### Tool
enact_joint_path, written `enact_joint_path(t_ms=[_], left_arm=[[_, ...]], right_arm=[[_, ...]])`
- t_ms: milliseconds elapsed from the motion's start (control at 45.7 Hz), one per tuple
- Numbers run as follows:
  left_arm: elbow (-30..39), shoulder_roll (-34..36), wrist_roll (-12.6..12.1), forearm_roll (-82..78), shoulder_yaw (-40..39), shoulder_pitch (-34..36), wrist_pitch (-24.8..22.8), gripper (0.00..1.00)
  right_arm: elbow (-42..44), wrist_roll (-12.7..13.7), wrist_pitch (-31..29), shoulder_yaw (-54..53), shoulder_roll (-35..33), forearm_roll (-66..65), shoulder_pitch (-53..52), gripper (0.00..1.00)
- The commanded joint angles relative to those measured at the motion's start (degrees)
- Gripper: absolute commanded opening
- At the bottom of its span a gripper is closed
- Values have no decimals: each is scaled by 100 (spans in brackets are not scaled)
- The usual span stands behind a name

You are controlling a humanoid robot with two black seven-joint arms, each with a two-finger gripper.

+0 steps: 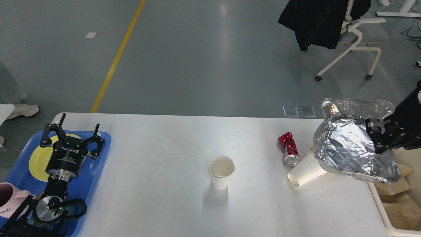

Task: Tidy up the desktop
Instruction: 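Carry the silver foil wrapper into the white bin and release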

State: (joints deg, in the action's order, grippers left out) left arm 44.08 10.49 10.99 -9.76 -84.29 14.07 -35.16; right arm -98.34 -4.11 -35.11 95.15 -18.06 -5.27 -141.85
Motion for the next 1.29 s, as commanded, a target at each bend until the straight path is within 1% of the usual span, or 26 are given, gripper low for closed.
enact_joint_path(t_ms=[0, 88, 175, 285, 328, 372, 482, 547, 591, 679, 700, 766, 832, 897, 985, 1270], left_arm=[[-5, -3, 0, 0, 0, -9, 0, 96], [-5, -3, 0, 0, 0, -9, 0, 96], [-5, -3, 0, 9, 0, -1, 0, 97], [-5, -3, 0, 0, 0, -9, 0, 96], [4, -3, 0, 0, 0, -9, 9, 96], [4, 6, 0, 0, 0, -9, 0, 96], [4, 6, 0, 0, 0, -1, 0, 96], [-5, -3, 0, 0, 0, -1, 9, 96], [-5, -3, 0, 0, 0, -9, 0, 96], [-5, -3, 0, 0, 0, -9, 0, 96], [-5, 6, 0, 0, 0, -9, 0, 96], [-5, -3, 0, 0, 0, -1, 9, 96], [-5, -3, 0, 0, 0, -1, 0, 96], [4, -3, 0, 0, 0, -1, 0, 96], [4, -3, 0, 0, 0, -1, 0, 96], [-5, -3, 0, 0, 0, -1, 0, 96]], right_arm=[[402, 15, 469, 284, -724, -325, 507, 0], [1122, 68, 759, 408, -1567, -465, 1192, 0], [2070, 77, 856, 277, -2271, -659, 2185, 0], [3380, 77, 1032, -320, -2711, -642, 3661, 0], [3811, 77, 1216, -741, -2799, -650, 4390, 0], [4198, 77, 1523, -1294, -2843, -650, 5171, 0], [4998, 77, 2375, -2490, -2826, -650, 6947, 0], [5621, 77, 2745, -3149, -2747, -650, 7950, 0], [6052, 77, 2816, -3501, -2598, -650, 8443, 0], [7124, 94, 2913, -4029, -1992, -615, 9471, 0], [7588, 103, 2922, -4187, -1791, -598, 9856, 0], [8556, 138, 2922, -4443, -1351, -598, 10526, 0], [9269, 209, 2922, -4724, -946, -589, 10993, 0], [9622, 288, 2931, -4988, -778, -598, 11240, 0], [9649, 367, 3018, -5138, -743, -598, 11302, 0], [9666, 376, 3080, -5138, -479, -598, 11398, 0]])
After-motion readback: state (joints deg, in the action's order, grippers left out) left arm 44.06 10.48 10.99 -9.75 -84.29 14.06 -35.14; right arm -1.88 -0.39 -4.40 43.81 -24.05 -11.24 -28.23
